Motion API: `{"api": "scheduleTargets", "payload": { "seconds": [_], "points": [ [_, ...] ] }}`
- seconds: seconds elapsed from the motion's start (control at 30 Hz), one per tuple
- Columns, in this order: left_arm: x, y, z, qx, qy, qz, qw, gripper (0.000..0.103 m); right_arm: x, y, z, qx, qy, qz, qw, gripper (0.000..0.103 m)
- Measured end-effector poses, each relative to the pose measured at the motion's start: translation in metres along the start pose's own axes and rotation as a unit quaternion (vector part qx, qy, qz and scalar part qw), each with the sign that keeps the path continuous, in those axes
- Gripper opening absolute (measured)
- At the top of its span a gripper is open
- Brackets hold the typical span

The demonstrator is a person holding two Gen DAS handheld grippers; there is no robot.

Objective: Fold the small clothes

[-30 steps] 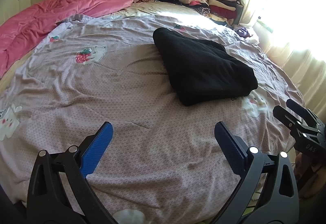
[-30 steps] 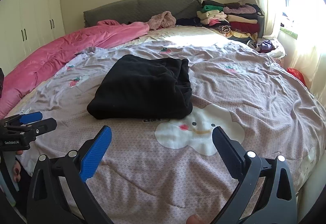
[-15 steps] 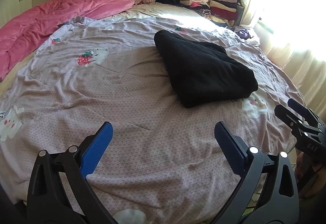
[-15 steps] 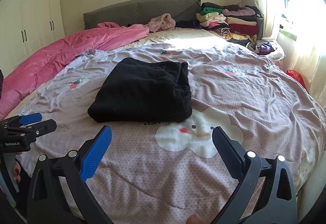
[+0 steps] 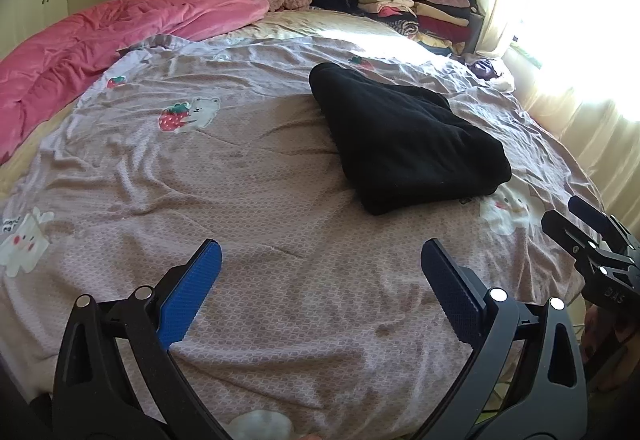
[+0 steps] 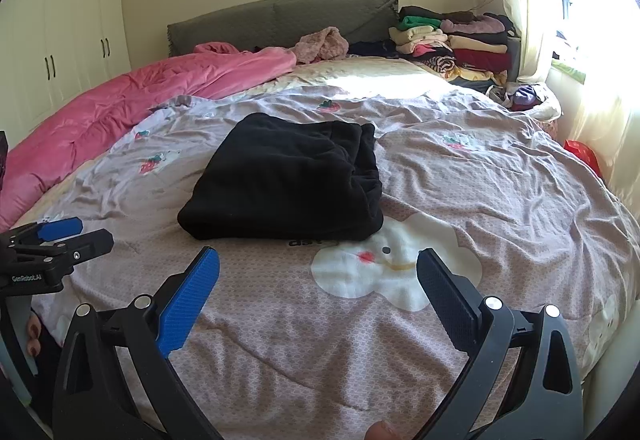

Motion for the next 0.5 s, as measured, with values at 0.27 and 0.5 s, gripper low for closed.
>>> {"api": "scheduleTargets", "payload": {
  "seconds": [0.27, 0.5],
  "points": [
    [0.0000, 0.0000, -0.0025, 0.000, 0.004, -0.001, 1.0000, 0.094, 0.0001, 0.0003, -0.0004, -0.001, -0.001, 0.001, 1.000, 0.098],
    [-0.0004, 0.0002, -0.0027, 0.000, 0.004, 0.000, 1.0000, 0.094, -0.0001, 0.0002, -0.0002, -0.001, -0.001, 0.001, 1.000, 0.098]
  ]
}}
Point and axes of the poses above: each gripper's, at about its wrist camera, not at the fingertips, and x roughly the way its jaws point, z to its right, y to its top, the point moved 10 cm from there along x, roughly the way its jaws point, and after that the axes turned 11 degrees about -y, right-handed, at the moved point
